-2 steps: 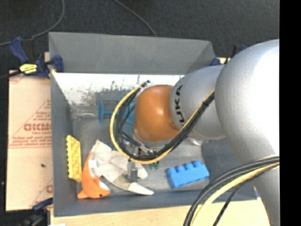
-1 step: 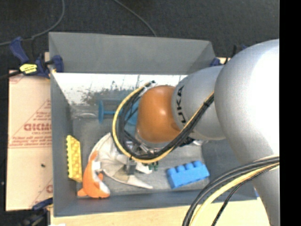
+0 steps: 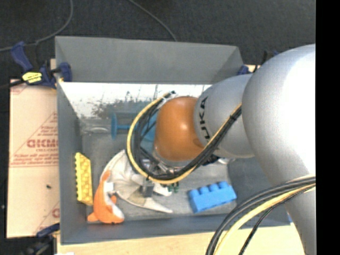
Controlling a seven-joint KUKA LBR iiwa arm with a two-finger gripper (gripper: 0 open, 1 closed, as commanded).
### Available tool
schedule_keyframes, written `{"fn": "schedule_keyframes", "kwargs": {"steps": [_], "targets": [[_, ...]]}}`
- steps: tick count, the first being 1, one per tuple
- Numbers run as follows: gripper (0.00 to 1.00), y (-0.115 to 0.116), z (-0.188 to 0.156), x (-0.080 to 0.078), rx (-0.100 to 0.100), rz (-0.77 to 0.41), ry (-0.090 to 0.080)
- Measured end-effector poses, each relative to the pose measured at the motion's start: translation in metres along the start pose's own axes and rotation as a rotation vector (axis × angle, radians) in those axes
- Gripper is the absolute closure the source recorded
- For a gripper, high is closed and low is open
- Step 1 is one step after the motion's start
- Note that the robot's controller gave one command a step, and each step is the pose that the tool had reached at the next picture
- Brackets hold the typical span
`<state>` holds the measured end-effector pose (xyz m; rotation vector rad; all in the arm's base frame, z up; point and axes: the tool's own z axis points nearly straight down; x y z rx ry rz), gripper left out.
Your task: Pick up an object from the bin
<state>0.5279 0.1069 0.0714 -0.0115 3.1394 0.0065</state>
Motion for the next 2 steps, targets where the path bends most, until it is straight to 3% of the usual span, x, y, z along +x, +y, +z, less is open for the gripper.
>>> {"fn": "schedule_keyframes", "kwargs": {"steps": [1, 2], "targets": [[1.00, -0.004, -0.081, 0.012, 0.000, 0.029, 0.004], [1.00, -0.002, -0.140, 0.011, -0.002, 0.032, -0.006]]}}
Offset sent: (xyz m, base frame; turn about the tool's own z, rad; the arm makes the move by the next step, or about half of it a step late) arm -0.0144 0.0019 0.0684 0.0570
